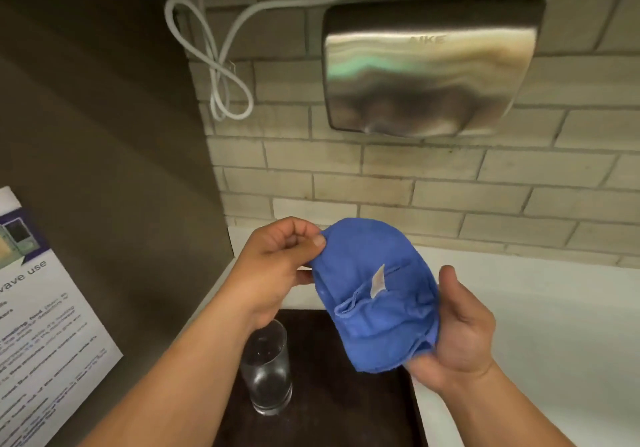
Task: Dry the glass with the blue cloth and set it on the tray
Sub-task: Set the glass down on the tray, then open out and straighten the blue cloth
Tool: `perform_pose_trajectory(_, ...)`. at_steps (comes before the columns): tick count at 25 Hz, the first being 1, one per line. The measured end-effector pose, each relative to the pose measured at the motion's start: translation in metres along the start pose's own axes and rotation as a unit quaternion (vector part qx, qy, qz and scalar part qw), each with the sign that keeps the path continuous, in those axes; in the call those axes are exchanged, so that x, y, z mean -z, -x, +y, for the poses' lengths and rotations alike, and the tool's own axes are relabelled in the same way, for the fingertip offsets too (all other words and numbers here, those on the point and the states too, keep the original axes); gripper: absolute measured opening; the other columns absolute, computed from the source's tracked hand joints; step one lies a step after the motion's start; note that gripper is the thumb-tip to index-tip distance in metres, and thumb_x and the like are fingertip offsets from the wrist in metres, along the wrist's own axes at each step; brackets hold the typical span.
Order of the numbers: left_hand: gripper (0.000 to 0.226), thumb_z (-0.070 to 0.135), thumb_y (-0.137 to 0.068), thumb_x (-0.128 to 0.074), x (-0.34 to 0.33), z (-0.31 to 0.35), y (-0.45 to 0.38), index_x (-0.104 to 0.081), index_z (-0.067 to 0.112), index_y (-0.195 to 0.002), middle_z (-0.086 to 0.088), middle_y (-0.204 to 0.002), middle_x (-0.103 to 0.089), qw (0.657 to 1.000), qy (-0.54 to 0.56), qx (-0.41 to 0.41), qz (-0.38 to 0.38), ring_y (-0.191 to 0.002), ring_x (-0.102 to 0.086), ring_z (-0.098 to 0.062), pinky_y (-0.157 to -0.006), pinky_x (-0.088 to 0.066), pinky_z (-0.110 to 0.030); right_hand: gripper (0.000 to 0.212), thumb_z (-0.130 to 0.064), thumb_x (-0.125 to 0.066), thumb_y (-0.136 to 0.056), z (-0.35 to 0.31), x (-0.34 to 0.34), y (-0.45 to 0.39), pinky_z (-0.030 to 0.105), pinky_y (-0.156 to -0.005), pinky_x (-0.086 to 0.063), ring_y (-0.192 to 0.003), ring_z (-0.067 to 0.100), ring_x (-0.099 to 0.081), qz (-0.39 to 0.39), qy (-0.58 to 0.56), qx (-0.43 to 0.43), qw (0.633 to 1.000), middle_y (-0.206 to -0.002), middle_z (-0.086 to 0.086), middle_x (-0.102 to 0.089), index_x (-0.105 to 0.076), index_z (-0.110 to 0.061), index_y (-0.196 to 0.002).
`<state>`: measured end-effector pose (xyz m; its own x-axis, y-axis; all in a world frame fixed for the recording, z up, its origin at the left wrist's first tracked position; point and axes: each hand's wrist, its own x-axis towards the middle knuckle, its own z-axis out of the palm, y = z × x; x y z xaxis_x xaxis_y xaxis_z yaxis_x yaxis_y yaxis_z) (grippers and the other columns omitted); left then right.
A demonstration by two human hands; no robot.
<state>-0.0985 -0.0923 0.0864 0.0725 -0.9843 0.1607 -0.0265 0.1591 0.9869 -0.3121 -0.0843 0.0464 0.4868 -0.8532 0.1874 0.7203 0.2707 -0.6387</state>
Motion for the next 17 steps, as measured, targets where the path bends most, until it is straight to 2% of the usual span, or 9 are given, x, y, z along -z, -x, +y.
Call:
perform_pose_trajectory(2, 0.035, -0.003, -0.099, -0.065, -0.014, 0.006, -0.004, -0.074, 0.019, -0.074, 0.001, -0.07, -0.069, 0.999, 0.006, -0.015, -0.034, -0.061, -0.066, -0.011, -0.05, -0.054, -0.025, 0.065, -0.048, -0.093, -0.056, -0.028, 0.011, 0.012, 0.044, -0.082, -0.062, -0.098, 0.036, -0.075, 0.06, 0.128, 0.002, 0.99, -0.106, 0.019, -0.079, -0.08, -0.003, -0.102)
perform_pose_trajectory(3, 0.034, -0.003, -0.099, -0.066, -0.024, 0.008, -0.004, -0.074, 0.02, -0.075, 0.004, -0.07, -0.069, 0.998, -0.003, -0.02, -0.054, -0.061, -0.066, -0.01, -0.049, -0.053, -0.024, 0.065, -0.044, -0.096, -0.054, -0.04, 0.016, 0.017, 0.045, -0.079, -0.061, -0.096, 0.036, -0.075, 0.097, 0.213, 0.0, 0.972, -0.103, 0.019, -0.079, -0.079, -0.002, -0.101)
perform_pose_trajectory(5, 0.029, -0.003, -0.099, -0.066, -0.048, 0.008, -0.003, -0.072, 0.018, -0.079, 0.012, -0.068, -0.066, 0.994, -0.026, -0.024, -0.099, -0.06, -0.066, -0.008, -0.048, -0.054, -0.024, 0.059, -0.024, -0.094, -0.062, -0.06, 0.021, 0.026, 0.047, -0.08, -0.061, -0.099, 0.039, -0.075, 0.148, 0.34, -0.007, 0.929, -0.105, 0.02, -0.08, -0.073, 0.0, -0.111)
perform_pose_trajectory(7, 0.027, -0.004, -0.099, -0.065, -0.072, 0.007, -0.001, -0.069, 0.016, -0.082, 0.016, -0.066, -0.064, 0.991, -0.039, -0.023, -0.129, -0.059, -0.065, -0.006, -0.049, -0.055, -0.024, 0.041, -0.007, -0.086, -0.072, -0.077, 0.022, 0.037, 0.039, -0.072, -0.063, -0.095, 0.032, -0.078, 0.164, 0.394, -0.006, 0.904, -0.102, 0.015, -0.081, -0.073, -0.005, -0.111)
perform_pose_trajectory(10, 0.031, -0.003, -0.1, -0.066, -0.097, 0.002, -0.001, -0.071, 0.02, -0.079, 0.016, -0.068, -0.066, 0.986, -0.054, -0.024, -0.155, -0.062, -0.068, -0.005, -0.052, -0.057, -0.024, 0.022, -0.004, -0.083, -0.073, -0.102, 0.032, 0.055, 0.03, -0.06, -0.06, -0.077, 0.022, -0.078, 0.194, 0.44, -0.011, 0.877, -0.086, 0.005, -0.081, -0.072, -0.014, -0.089)
perform_pose_trajectory(13, 0.034, 0.0, -0.099, -0.069, -0.116, -0.008, -0.001, -0.073, 0.025, -0.076, 0.004, -0.081, -0.068, 0.983, -0.075, -0.01, -0.17, -0.067, -0.07, -0.006, -0.058, -0.06, -0.027, 0.021, 0.003, -0.078, -0.078, -0.117, 0.05, 0.061, 0.037, -0.066, -0.058, -0.07, 0.024, -0.071, 0.236, 0.478, -0.011, 0.846, -0.078, 0.009, -0.075, -0.066, -0.014, -0.079)
perform_pose_trajectory(15, 0.027, 0.0, -0.098, -0.07, -0.132, -0.018, -0.004, -0.071, 0.021, -0.08, -0.008, -0.092, -0.066, 0.98, -0.111, 0.002, -0.167, -0.072, -0.071, -0.01, -0.07, -0.064, -0.036, 0.02, 0.007, -0.073, -0.08, -0.121, 0.061, 0.061, 0.044, -0.075, -0.055, -0.074, 0.027, -0.067, 0.248, 0.511, -0.022, 0.823, -0.08, 0.013, -0.072, -0.065, -0.011, -0.078)
perform_pose_trajectory(17, 0.024, -0.001, -0.096, -0.072, -0.144, -0.027, -0.004, -0.07, 0.018, -0.082, -0.01, -0.09, -0.067, 0.978, -0.133, -0.004, -0.159, -0.074, -0.07, -0.014, -0.079, -0.062, -0.044, 0.02, 0.008, -0.072, -0.078, -0.123, 0.072, 0.064, 0.043, -0.073, -0.051, -0.072, 0.025, -0.062, 0.254, 0.533, -0.022, 0.807, -0.077, 0.013, -0.066, -0.064, -0.01, -0.074)
